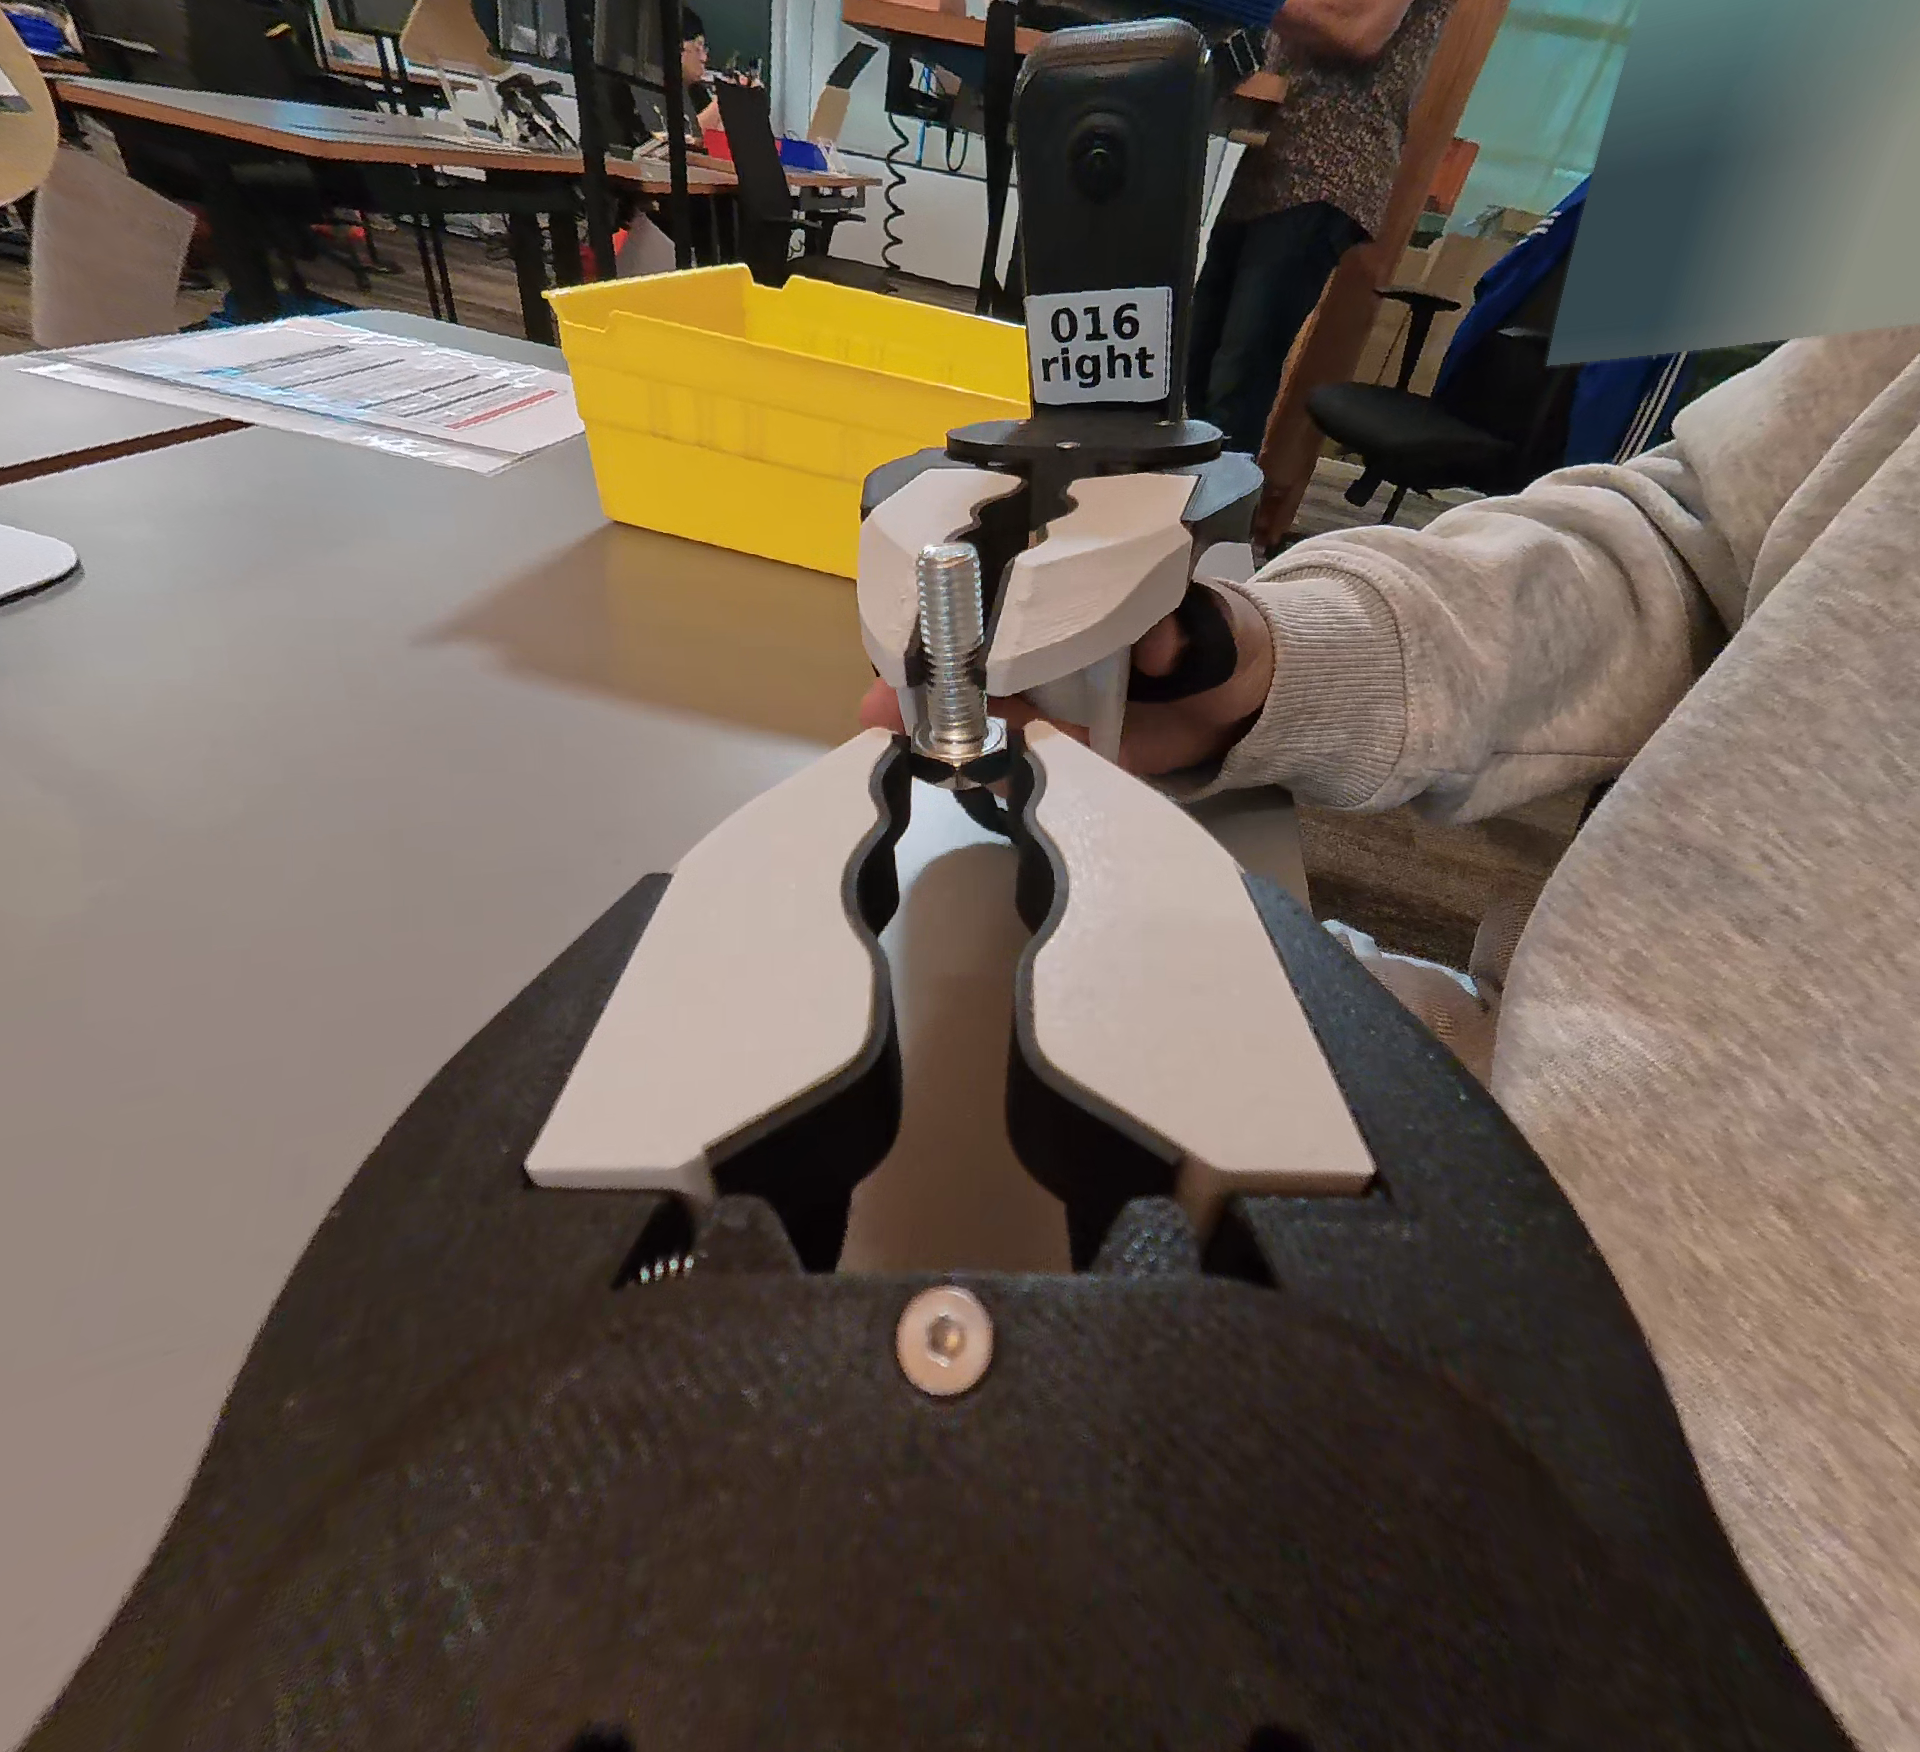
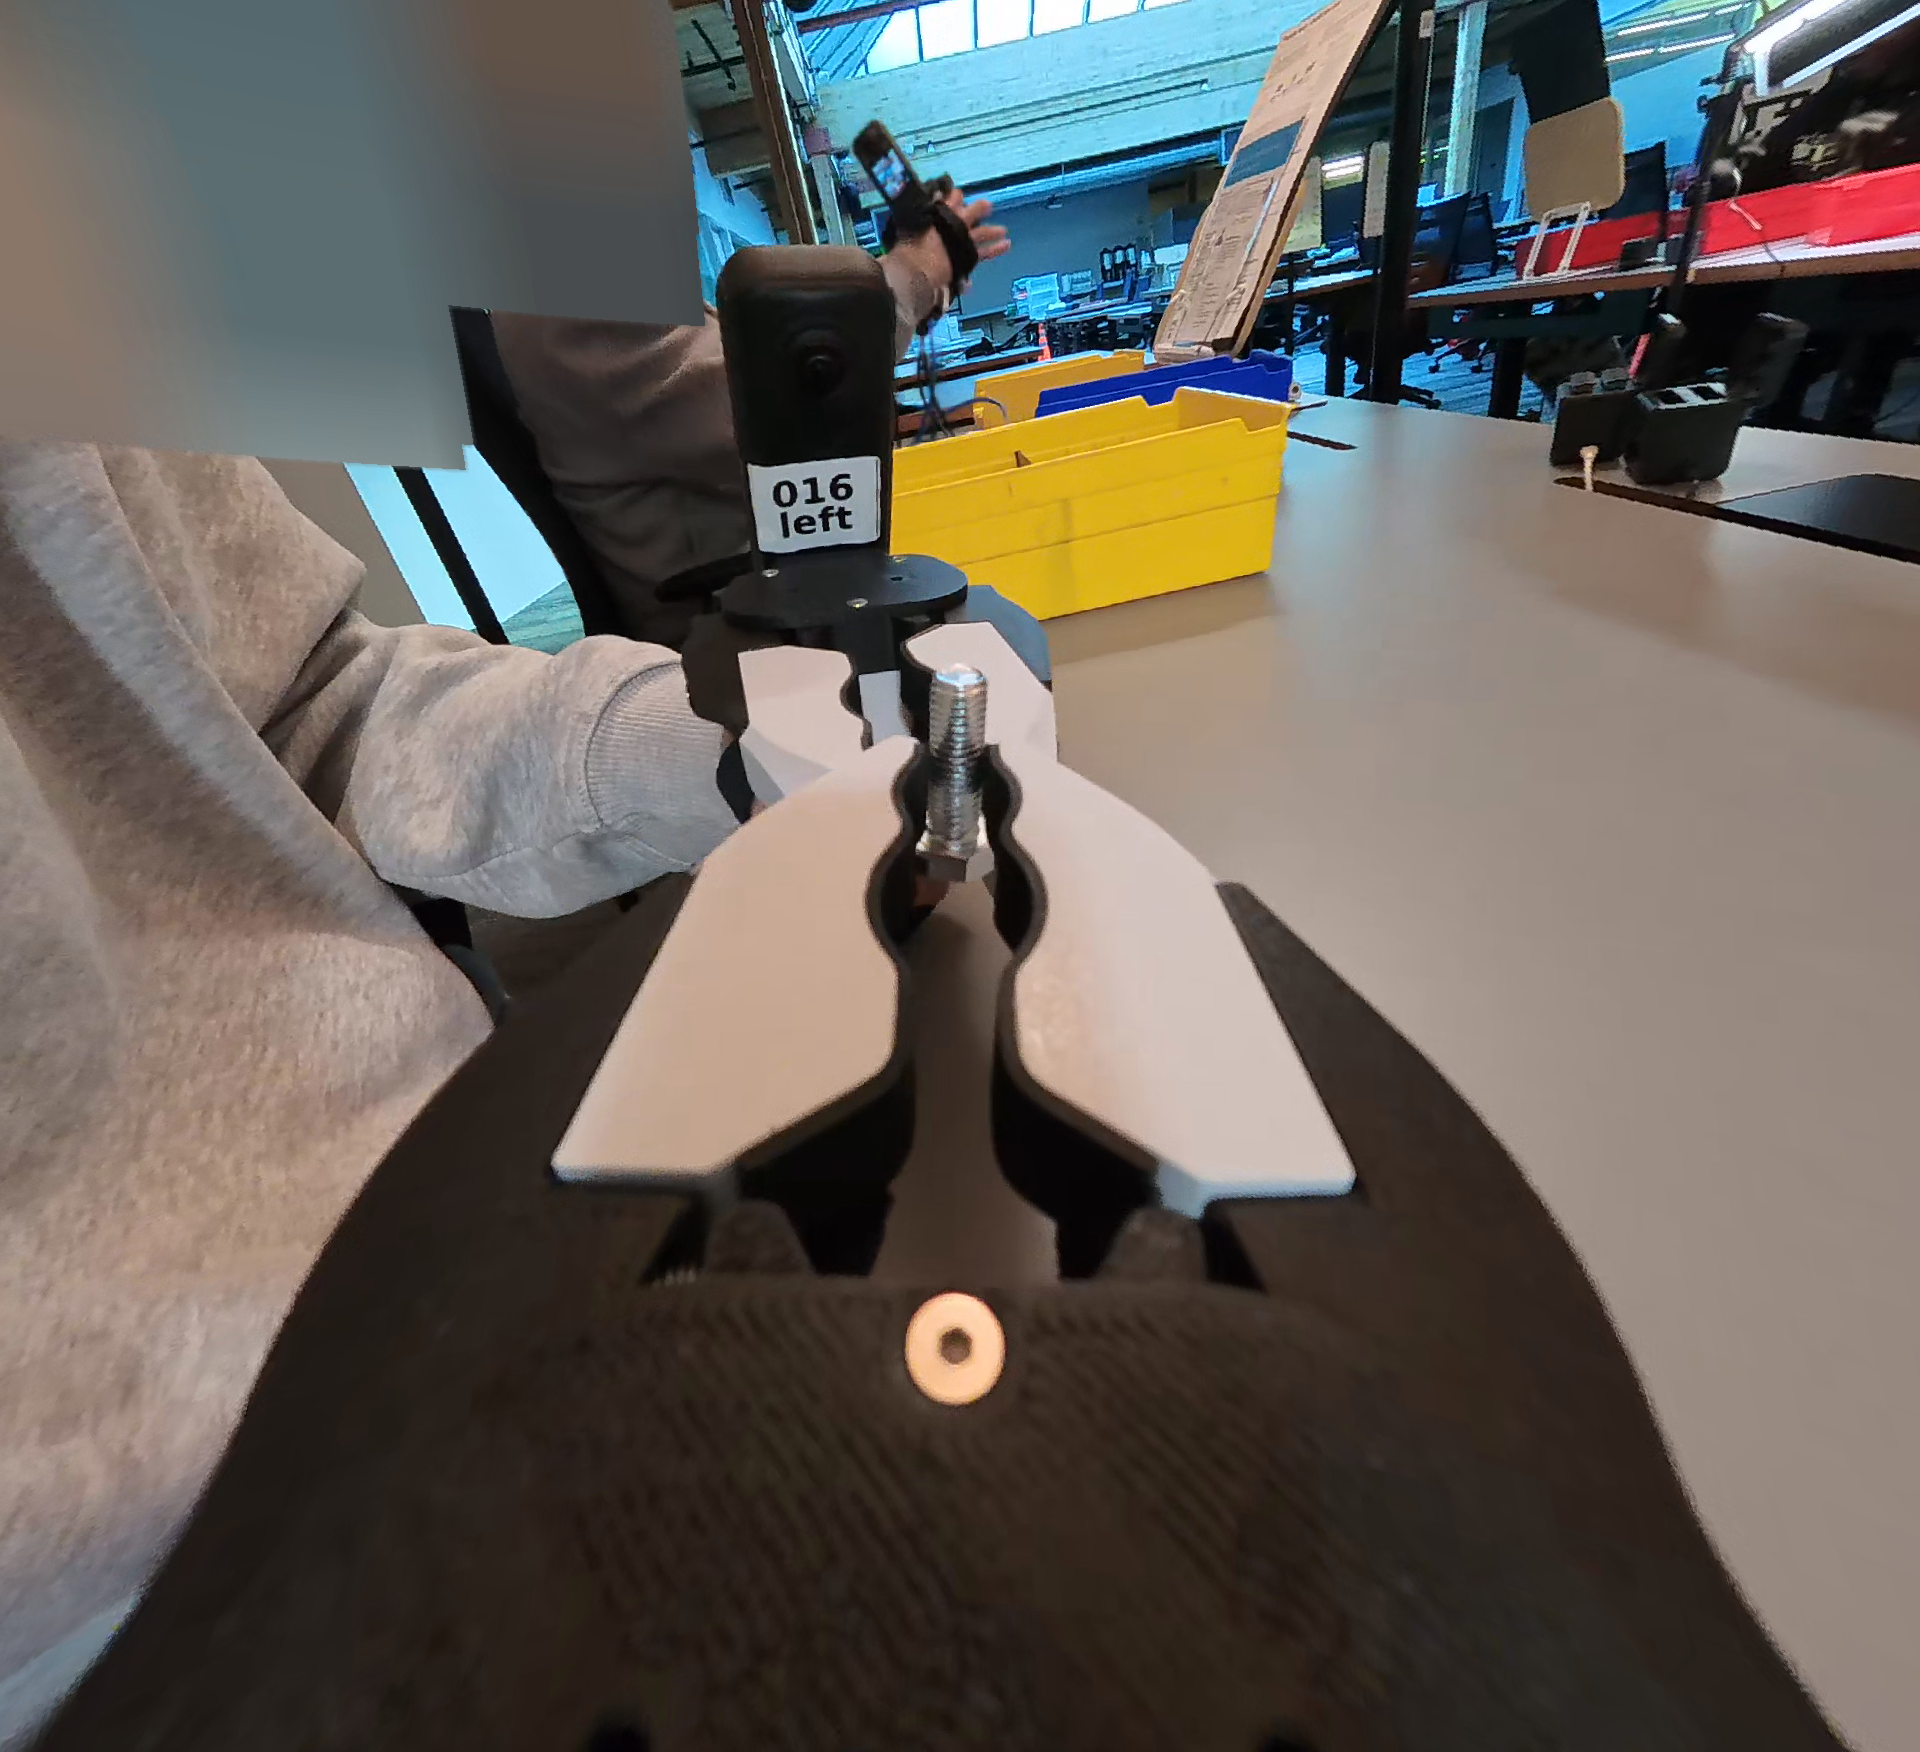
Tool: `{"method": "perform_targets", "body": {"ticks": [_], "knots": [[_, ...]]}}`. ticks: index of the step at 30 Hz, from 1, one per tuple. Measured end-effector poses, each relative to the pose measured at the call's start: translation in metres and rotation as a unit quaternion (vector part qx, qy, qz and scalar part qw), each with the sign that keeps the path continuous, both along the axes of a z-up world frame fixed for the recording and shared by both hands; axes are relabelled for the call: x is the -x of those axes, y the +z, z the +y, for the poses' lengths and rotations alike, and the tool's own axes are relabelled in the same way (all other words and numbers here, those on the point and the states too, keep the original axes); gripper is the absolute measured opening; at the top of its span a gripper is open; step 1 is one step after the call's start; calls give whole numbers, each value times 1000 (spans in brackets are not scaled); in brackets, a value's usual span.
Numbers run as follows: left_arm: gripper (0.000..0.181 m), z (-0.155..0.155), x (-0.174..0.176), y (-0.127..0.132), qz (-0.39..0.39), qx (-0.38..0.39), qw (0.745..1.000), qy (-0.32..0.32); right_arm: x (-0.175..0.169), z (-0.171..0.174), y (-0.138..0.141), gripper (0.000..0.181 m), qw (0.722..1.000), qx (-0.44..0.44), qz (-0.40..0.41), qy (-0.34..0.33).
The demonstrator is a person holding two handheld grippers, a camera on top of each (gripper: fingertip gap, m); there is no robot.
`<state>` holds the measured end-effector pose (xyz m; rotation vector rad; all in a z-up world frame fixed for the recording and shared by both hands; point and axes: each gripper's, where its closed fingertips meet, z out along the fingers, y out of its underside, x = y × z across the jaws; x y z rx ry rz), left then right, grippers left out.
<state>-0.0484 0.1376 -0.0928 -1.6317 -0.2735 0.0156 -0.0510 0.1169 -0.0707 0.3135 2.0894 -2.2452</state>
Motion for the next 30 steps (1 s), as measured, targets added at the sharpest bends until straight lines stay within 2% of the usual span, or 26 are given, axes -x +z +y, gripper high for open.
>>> {"method": "perform_targets", "body": {"ticks": [12, 14, 17, 30], "knots": [[18, 0, 4, 0, 1, -1, 1000, 12, 2, 1, 0, 10, 1000, 3, -4, -3], [19, -2, 11, 0, -4, 2, 999, 37, 4, 1, -1, 13, 1000, 0, -6, -7], [19, -10, 30, -1, -1, 16, 994, 104, 13, 4, -3, 32, 999, -4, -15, -30], [18, -33, 59, -5, 7, 45, 976, 215, 26, 13, -2, 37, 998, 12, -38, -50]]}}
